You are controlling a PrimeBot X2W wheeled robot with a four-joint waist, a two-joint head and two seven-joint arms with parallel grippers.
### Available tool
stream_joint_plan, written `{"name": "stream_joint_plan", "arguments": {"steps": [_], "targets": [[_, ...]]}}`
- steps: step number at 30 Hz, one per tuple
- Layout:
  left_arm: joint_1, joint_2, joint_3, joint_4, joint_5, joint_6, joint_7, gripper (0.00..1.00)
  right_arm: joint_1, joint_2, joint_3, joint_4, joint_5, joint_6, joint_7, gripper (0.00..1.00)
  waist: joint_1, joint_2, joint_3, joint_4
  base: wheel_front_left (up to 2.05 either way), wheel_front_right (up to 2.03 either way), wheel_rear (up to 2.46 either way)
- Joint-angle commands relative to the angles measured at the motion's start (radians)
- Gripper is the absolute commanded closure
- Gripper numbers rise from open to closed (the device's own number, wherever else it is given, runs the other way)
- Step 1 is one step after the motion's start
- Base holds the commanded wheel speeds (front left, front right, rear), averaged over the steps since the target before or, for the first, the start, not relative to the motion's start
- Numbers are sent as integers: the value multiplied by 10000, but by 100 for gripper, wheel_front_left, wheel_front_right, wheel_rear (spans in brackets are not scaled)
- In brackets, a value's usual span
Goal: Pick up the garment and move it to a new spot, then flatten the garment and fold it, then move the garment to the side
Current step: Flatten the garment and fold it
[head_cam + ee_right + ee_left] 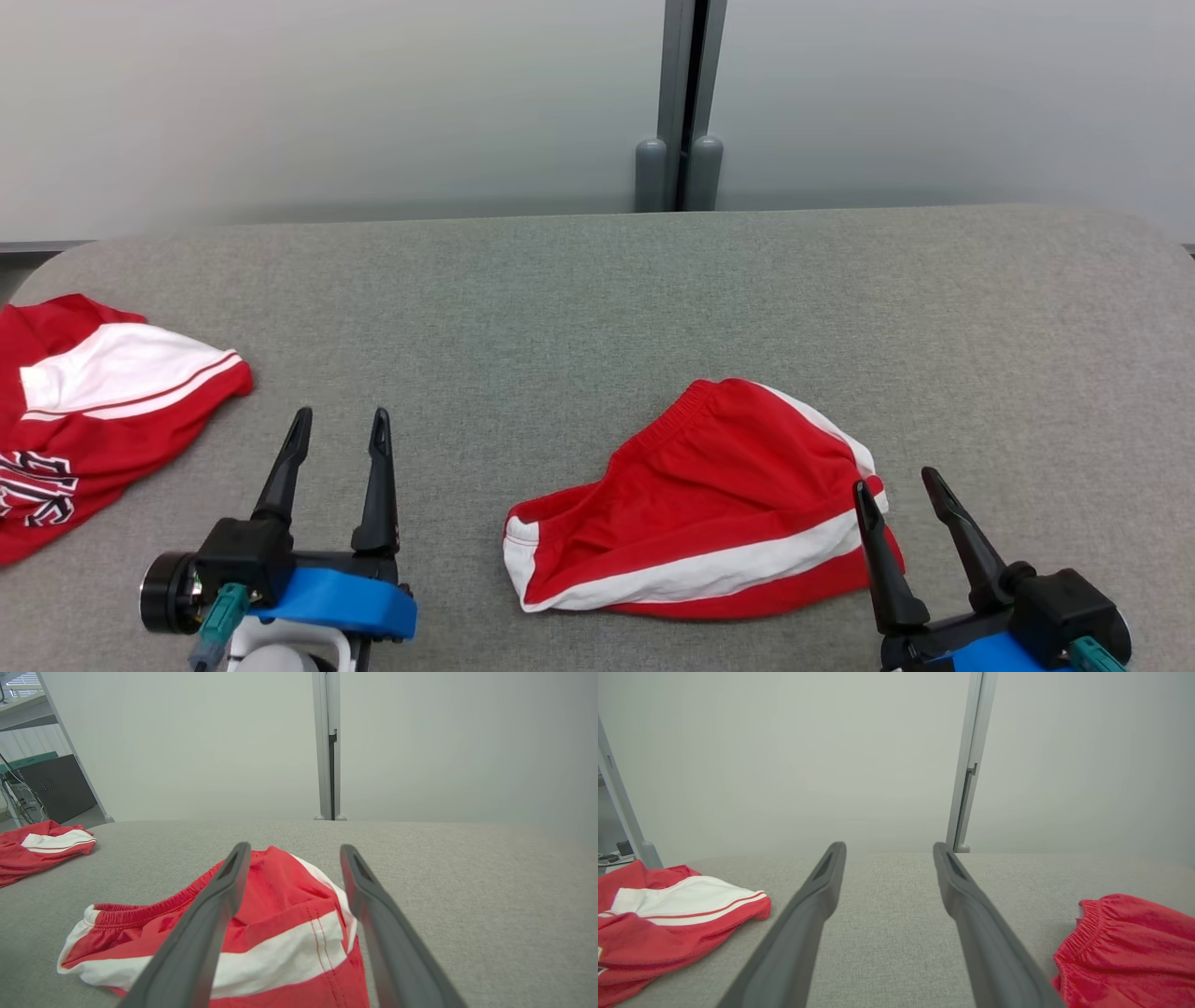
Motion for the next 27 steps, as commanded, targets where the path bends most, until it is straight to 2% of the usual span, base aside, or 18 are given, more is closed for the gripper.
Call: {"name": "stream_joint_plan", "arguments": {"steps": [1, 7, 18, 27], "targets": [[-316, 6, -88, -5, 83, -53, -30, 0, -125, -10, -26, -48, -58, 3, -33, 0, 0, -1, 16, -79, 0, 0, 0], [-776, 97, -192, -35, 147, -91, -30, 0, -128, -12, -211, -186, 39, 5, -34, 0, 0, -1, 45, -392, 0, 0, 0], [-152, 150, 89, -41, 131, -120, -30, 0, -40, -14, -835, -226, -72, 5, -33, 0, 0, -1, -59, -558, 0, 0, 0], [-422, 205, 73, 27, 197, -136, -30, 0, -135, -14, -893, -166, -37, 3, -33, 0, 0, -1, -17, -772, 0, 0, 0]]}}
